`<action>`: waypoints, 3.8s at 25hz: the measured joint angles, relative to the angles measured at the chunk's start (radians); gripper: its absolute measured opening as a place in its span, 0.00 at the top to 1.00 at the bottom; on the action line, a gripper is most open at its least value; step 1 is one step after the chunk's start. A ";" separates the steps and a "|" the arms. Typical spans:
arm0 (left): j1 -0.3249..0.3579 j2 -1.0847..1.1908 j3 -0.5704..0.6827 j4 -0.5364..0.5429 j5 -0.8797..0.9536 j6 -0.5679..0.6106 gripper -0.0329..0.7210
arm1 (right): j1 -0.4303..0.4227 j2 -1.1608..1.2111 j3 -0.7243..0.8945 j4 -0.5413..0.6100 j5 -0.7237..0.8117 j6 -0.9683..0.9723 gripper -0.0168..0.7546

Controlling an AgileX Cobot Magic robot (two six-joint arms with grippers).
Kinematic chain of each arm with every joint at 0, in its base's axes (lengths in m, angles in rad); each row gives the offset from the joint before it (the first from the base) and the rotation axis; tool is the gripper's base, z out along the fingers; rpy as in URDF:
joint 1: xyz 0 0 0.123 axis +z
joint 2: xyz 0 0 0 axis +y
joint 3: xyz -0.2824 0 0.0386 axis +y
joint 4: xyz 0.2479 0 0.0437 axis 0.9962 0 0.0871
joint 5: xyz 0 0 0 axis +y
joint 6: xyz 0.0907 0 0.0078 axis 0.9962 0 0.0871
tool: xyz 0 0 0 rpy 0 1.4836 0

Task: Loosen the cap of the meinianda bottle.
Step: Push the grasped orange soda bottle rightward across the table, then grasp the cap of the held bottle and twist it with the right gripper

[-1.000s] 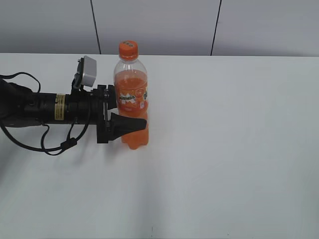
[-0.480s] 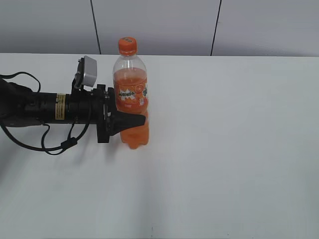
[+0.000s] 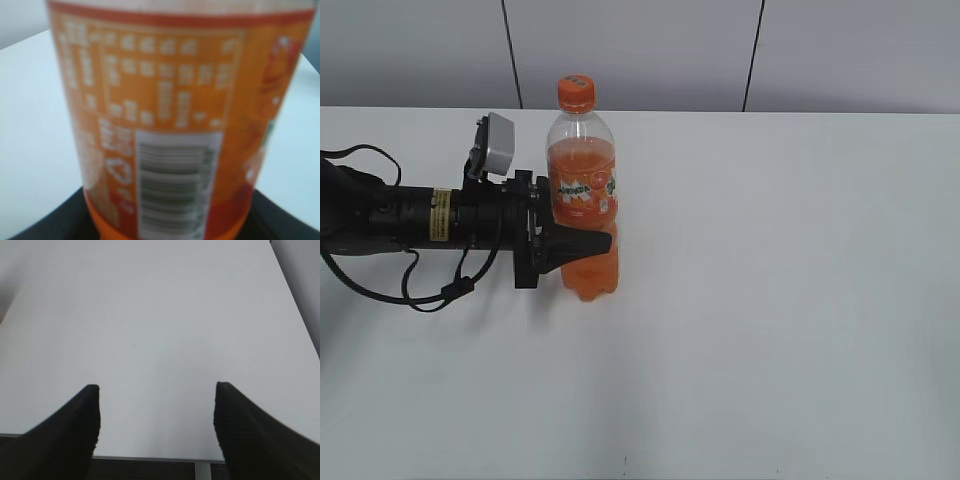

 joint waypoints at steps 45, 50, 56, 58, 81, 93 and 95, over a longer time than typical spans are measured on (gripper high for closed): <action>-0.036 0.000 0.000 0.011 -0.003 0.086 0.43 | -0.001 1.044 -0.732 -0.044 0.117 -0.036 0.49; -0.036 0.000 0.000 0.011 -0.003 0.086 0.43 | -0.001 1.225 -0.852 0.014 0.118 -0.055 0.52; -0.036 0.000 0.000 0.011 -0.004 0.086 0.43 | -0.001 1.377 -0.945 0.060 0.119 -0.082 0.52; -0.036 0.000 0.000 0.011 -0.004 0.086 0.43 | -0.001 1.418 -0.989 0.100 0.119 -0.094 0.52; -0.037 0.000 0.000 0.011 -0.004 0.086 0.43 | 0.478 1.759 -1.357 0.084 0.119 -0.079 0.52; -0.038 0.000 0.000 0.011 -0.004 0.086 0.44 | 0.647 1.886 -1.458 0.083 0.120 -0.071 0.52; -0.038 0.000 0.000 0.011 -0.004 0.086 0.44 | 0.658 1.915 -1.484 0.083 0.120 -0.068 0.52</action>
